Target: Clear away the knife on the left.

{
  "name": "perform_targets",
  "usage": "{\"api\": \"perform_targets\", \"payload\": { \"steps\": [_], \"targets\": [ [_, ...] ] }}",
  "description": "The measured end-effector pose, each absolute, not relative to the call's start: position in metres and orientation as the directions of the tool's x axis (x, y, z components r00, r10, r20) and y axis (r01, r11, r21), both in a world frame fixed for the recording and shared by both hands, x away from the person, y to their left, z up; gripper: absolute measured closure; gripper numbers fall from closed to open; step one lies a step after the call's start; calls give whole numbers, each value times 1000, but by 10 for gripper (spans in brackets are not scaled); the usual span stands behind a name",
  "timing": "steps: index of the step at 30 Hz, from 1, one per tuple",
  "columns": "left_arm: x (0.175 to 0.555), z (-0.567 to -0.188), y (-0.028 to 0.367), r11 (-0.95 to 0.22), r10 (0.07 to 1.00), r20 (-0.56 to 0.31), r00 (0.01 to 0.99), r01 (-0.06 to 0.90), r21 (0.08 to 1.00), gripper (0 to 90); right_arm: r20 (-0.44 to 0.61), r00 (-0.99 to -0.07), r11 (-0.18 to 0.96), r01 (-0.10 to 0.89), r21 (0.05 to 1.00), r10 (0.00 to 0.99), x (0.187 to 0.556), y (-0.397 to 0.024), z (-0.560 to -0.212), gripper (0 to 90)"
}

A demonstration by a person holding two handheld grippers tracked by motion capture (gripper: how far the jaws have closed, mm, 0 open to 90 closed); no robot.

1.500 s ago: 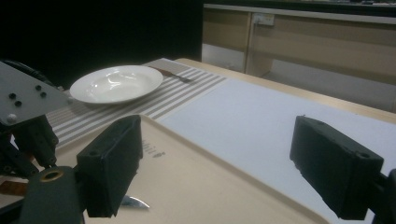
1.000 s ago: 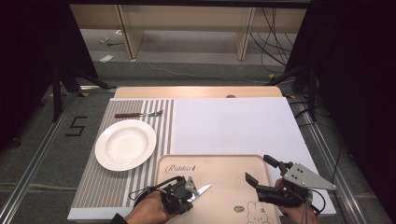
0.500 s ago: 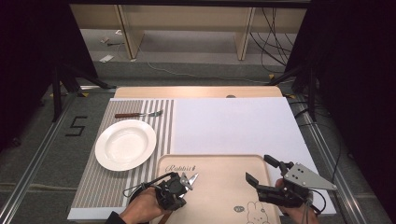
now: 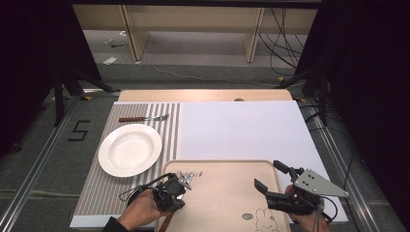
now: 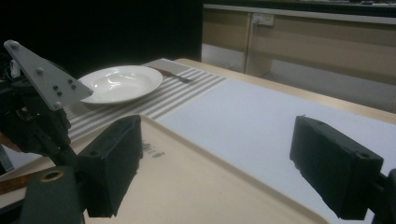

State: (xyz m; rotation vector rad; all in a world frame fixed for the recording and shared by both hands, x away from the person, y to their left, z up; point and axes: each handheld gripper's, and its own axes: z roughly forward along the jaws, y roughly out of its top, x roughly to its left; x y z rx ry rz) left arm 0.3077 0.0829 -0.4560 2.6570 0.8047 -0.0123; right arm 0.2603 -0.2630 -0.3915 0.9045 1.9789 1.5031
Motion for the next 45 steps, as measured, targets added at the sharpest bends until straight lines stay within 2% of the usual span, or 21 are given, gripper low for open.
{"api": "perform_targets", "payload": {
  "steps": [35,37,45],
  "targets": [
    [316,-456,111,-744,595,-119,795,601,294,895,6,-659,172,205,964,752,259,-264,-391,181],
    [315,-455,112,-743,593,-125,795,600,297,875,6,-659,172,205,964,752,259,-264,-391,181],
    [315,-451,113,-723,575,-189,796,602,340,663,5,-660,172,204,964,752,260,-264,-391,181]
  ]
}}
